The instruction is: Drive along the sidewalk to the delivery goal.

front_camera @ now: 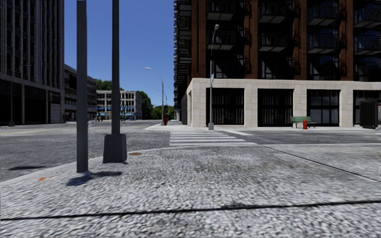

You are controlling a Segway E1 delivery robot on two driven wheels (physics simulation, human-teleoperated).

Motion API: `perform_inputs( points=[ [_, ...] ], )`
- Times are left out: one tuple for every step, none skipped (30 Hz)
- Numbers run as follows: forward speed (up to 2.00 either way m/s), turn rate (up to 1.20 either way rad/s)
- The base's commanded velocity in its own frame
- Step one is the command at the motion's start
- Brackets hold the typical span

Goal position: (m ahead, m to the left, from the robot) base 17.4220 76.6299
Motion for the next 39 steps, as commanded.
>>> perform_inputs(
  points=[
    [2.0,-0.01],
    [2.0,0.0],
    [2.0,0.0],
    [2.0,0.0],
    [2.0,0.0],
    [2.0,0.0],
    [2.0,0.0],
    [2.0,0.0],
    [2.0,0.0],
    [2.0,0.0],
    [2.0,0.0],
    [2.0,0.0],
    [2.0,0.0],
    [2.0,0.0],
    [2.0,0.0],
    [2.0,0.0],
    [2.0,0.0],
    [2.0,0.0],
    [2.0,0.0],
    [2.0,0.0],
    [2.0,0.0],
    [2.0,0.0],
    [2.0,0.0],
    [2.0,0.0],
    [2.0,0.0],
    [2.0,0.0],
    [2.0,0.0],
    [2.0,0.0],
    [2.0,0.0],
    [2.0,0.0],
    [2.0,0.0],
    [2.0,0.0],
    [2.0,0.0],
    [2.0,0.0],
    [2.0,0.0],
    [2.0,0.0],
    [2.0,0.0],
    [2.0,0.0],
    [2.0,0.0]
  ],
)
